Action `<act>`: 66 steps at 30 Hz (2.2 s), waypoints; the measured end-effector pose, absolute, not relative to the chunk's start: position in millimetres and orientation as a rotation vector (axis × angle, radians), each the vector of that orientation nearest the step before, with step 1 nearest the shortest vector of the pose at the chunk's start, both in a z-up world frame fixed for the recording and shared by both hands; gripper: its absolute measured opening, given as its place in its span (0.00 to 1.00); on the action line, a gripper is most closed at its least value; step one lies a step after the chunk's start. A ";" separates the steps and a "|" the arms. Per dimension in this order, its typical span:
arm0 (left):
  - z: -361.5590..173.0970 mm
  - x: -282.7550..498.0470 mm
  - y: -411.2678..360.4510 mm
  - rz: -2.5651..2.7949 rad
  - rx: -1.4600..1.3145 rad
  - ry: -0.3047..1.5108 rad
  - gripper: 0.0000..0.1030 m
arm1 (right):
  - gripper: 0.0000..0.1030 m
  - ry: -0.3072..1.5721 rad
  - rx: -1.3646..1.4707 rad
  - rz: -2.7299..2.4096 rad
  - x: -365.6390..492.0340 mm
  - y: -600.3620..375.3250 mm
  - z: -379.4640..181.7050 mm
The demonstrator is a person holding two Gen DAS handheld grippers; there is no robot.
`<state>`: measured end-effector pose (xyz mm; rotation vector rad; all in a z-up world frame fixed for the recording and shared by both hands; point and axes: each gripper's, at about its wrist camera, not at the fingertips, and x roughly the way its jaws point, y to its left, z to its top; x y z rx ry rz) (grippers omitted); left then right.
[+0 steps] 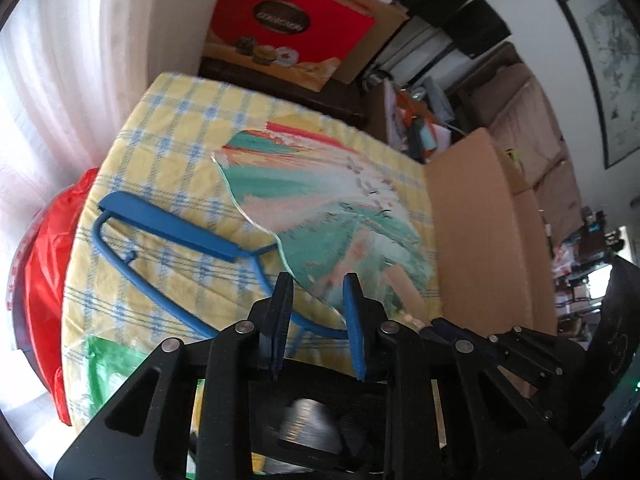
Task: Organize objects
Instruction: 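Lift the painted fan with the right tool and carry it over the box, then lower the fan into the cardboard box and open the right tool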
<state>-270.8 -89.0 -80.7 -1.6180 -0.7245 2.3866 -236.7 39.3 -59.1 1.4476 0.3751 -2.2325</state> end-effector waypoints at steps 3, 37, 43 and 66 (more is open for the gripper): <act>-67.6 -269.8 -80.9 2.379 -1.581 -0.729 0.22 | 0.07 0.349 1.429 -2.258 -234.6 41.0 -46.5; 68.1 -269.3 75.1 2.336 -1.292 -0.493 0.17 | 0.07 0.223 1.292 -2.569 -190.8 180.6 75.7; 51.7 -284.7 127.6 2.250 -1.334 -0.462 0.17 | 0.07 0.154 1.355 -2.609 -194.0 224.4 61.9; 4.2 -298.8 167.5 2.185 -1.457 -0.347 0.17 | 0.03 0.046 1.512 -2.622 -224.9 289.5 -15.6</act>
